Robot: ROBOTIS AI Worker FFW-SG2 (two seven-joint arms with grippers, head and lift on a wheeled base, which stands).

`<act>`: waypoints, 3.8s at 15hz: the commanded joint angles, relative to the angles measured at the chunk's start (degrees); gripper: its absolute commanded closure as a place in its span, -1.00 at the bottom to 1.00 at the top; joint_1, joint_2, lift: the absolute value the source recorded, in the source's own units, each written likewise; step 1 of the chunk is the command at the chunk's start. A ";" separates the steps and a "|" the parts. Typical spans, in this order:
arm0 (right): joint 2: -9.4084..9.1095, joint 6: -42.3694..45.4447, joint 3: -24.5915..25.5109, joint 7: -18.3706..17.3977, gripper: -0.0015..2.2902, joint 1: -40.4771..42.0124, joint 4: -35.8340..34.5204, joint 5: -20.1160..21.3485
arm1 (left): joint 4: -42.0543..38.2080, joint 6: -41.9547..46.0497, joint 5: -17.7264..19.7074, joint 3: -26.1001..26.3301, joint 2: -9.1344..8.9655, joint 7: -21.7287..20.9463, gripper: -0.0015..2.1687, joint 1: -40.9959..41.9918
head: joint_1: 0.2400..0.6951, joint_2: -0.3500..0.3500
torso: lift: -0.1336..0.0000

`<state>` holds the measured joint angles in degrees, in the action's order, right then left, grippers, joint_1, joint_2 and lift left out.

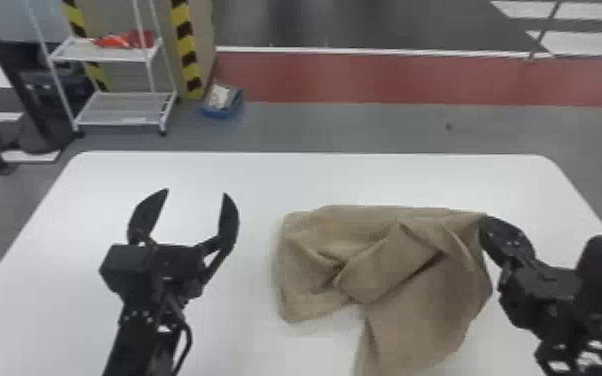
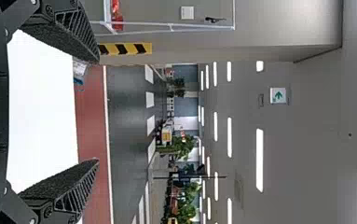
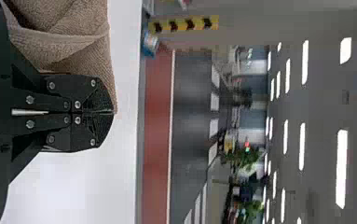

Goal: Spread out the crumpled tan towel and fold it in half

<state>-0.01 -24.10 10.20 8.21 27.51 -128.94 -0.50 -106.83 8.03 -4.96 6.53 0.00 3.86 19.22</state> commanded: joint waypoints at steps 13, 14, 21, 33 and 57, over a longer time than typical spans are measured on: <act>-0.04 3.92 1.93 6.91 -0.93 3.69 0.53 2.43 | 0.92 0.44 0.48 -0.20 -0.15 -0.96 -0.87 -0.15 | 1.00 -0.60 | -0.86; -0.04 7.44 1.85 13.94 -0.91 3.69 0.71 2.87 | 0.92 0.44 0.48 -0.20 -0.15 -0.96 -0.87 -0.06 | 1.00 -0.53 | -0.86; -0.04 12.01 -6.24 37.32 -0.85 0.96 0.53 23.35 | 0.92 -0.61 -0.14 0.24 -0.15 -1.14 -0.87 -0.42 | 1.00 -0.08 | -0.86; -0.04 -10.85 -19.25 47.69 -0.76 -8.62 5.28 43.47 | 1.19 -0.79 -0.31 0.24 -0.15 -1.22 -0.87 -0.33 | 1.00 0.25 | -0.86; -0.04 -22.45 -15.82 38.64 0.34 -14.24 0.71 38.99 | 1.54 -0.79 -0.40 0.33 -0.15 -1.14 -0.87 -0.33 | 1.00 0.21 | -0.86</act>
<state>0.00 -47.78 -9.89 48.64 13.54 -126.23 41.97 -105.29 7.24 -5.36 6.86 0.00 2.72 18.78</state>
